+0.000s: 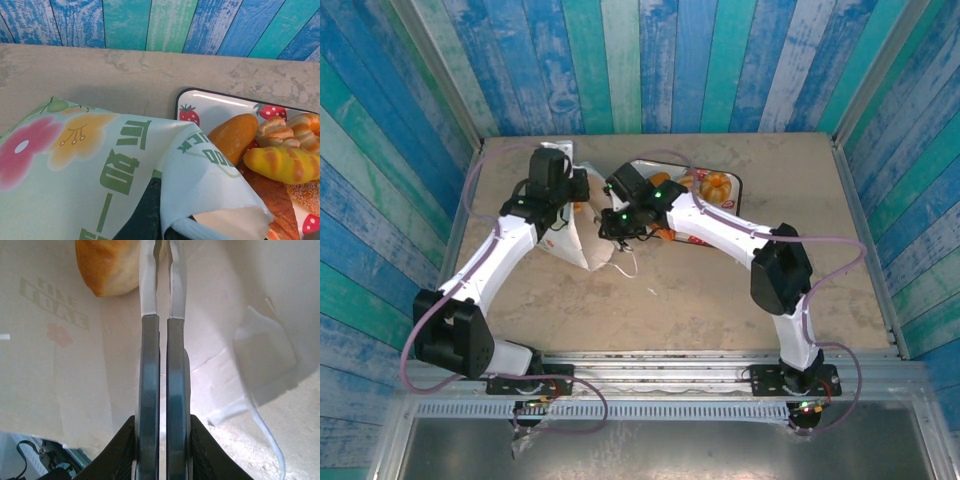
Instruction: Take the fake bread out of the paper bag
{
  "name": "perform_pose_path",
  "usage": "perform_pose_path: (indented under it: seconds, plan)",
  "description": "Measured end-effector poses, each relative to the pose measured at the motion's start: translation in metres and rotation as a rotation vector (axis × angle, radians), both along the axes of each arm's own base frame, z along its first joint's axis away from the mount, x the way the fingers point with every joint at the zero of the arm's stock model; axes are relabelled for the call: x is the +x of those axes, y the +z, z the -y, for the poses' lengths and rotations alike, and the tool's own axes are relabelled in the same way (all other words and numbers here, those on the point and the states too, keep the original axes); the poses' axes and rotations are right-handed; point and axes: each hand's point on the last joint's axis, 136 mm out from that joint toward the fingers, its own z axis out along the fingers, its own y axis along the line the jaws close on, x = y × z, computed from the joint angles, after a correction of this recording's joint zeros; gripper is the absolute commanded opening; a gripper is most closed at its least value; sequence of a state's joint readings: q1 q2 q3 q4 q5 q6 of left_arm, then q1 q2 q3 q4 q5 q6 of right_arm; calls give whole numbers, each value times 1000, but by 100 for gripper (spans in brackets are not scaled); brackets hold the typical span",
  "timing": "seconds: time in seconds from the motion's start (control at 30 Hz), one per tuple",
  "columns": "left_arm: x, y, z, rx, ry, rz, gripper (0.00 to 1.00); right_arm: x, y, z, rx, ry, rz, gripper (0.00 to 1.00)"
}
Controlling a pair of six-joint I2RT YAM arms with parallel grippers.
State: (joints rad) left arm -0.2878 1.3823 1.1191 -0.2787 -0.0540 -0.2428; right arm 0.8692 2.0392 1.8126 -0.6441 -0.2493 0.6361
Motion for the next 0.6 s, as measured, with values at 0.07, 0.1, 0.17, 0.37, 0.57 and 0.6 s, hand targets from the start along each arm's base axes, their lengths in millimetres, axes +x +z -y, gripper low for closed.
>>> perform_pose_path:
  seconds: [0.07,0.1,0.17,0.37,0.57,0.6]
  plan:
    - [0,0,-2,3,9,0,2,-3,0,5,-8,3,0,1]
    - [0,-1,-2,5,14,-2,2,-5,0,7,-12,6,0,1]
    - [0,-1,-5,8,28,-5,3,-8,2,11,-19,12,3,1]
    - [1,4,-8,3,53,-3,3,-18,14,23,-24,35,21,1]
    - [4,15,-7,-17,57,15,3,-27,17,33,-46,56,20,1]
    - [4,15,-6,-19,57,13,3,-27,16,33,-50,59,19,0]
